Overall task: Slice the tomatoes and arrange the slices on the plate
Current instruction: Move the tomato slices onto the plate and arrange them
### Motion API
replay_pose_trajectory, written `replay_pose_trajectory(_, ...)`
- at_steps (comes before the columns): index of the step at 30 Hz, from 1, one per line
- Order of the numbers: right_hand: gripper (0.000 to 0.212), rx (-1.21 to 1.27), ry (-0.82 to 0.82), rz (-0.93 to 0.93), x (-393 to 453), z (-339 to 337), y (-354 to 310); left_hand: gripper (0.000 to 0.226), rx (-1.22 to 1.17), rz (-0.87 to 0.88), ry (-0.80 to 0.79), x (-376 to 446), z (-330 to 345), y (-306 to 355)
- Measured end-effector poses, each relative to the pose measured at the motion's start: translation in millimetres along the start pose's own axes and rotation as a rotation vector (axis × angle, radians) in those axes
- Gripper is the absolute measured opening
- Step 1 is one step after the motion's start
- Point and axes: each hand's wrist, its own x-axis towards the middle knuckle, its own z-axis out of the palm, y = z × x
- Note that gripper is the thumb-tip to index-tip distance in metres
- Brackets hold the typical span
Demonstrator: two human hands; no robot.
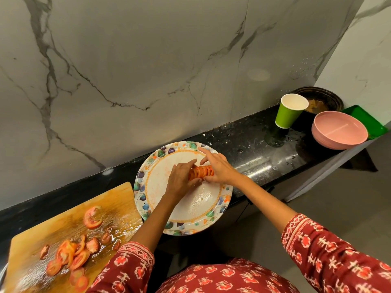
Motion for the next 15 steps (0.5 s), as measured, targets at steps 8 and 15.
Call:
replay_pose_trajectory(8, 0.088, 0.004, 0.006, -0.018, 0.0, -5.6, -3.1, 0.069, 0.000, -0.003, -0.037, 3.0, -2.6, -1.0)
replay_pose_trajectory(15, 0.101, -0.054, -0.036, 0.006, -2.4, -8.6, -1.2, 0.078, 0.047, 0.019, -0.109, 6.5, -3.5, 11.9)
